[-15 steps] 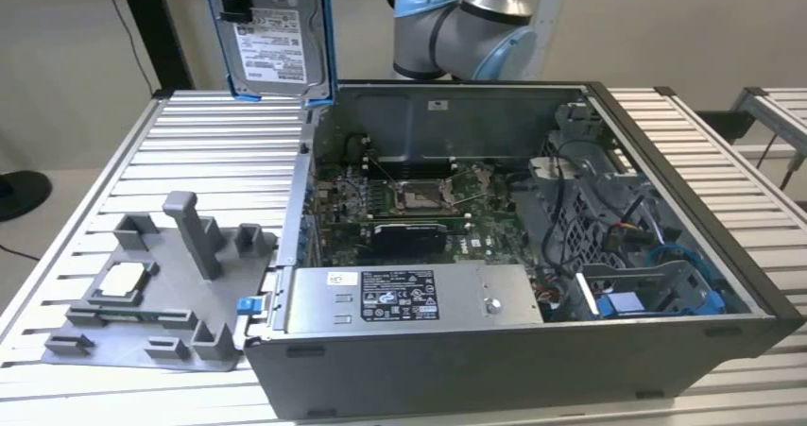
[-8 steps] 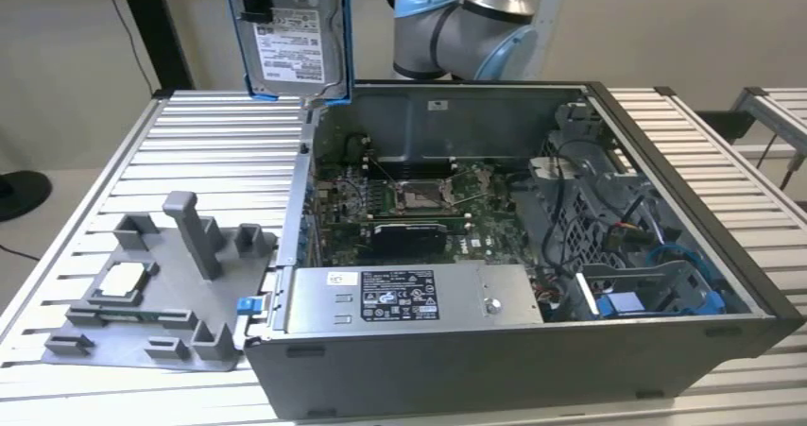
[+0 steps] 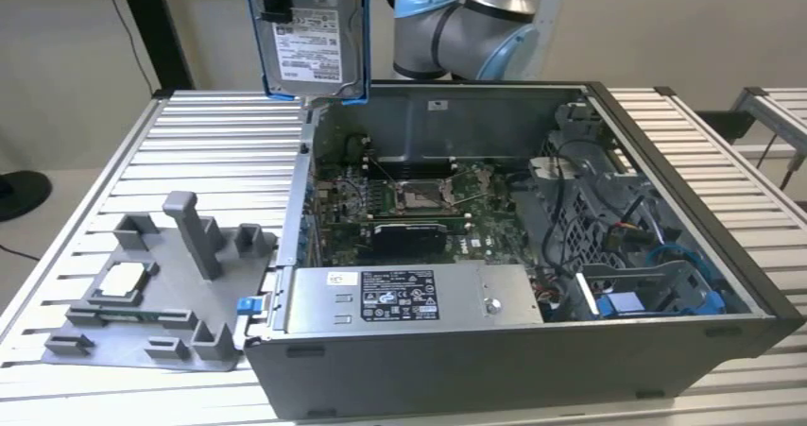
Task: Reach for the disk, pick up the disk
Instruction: 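Pick up the disk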
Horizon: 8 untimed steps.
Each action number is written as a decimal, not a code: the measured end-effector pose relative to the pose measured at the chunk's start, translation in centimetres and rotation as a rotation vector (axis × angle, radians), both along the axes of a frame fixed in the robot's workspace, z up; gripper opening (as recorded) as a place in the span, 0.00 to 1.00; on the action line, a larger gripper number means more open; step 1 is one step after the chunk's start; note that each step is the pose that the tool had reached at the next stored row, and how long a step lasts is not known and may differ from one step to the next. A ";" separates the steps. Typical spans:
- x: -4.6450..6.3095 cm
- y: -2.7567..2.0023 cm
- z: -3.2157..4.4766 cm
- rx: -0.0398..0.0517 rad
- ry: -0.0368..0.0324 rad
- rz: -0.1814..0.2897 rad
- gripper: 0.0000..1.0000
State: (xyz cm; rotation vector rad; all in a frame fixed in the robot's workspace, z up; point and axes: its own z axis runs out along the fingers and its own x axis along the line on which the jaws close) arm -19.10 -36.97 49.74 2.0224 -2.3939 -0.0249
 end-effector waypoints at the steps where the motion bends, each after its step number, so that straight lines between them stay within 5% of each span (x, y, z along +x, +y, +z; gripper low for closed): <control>1: 0.2 0.00 0.00 0.0000 0.0000 0.000 0.00; 8: 1.8 0.00 0.00 0.0000 0.0000 0.000 0.00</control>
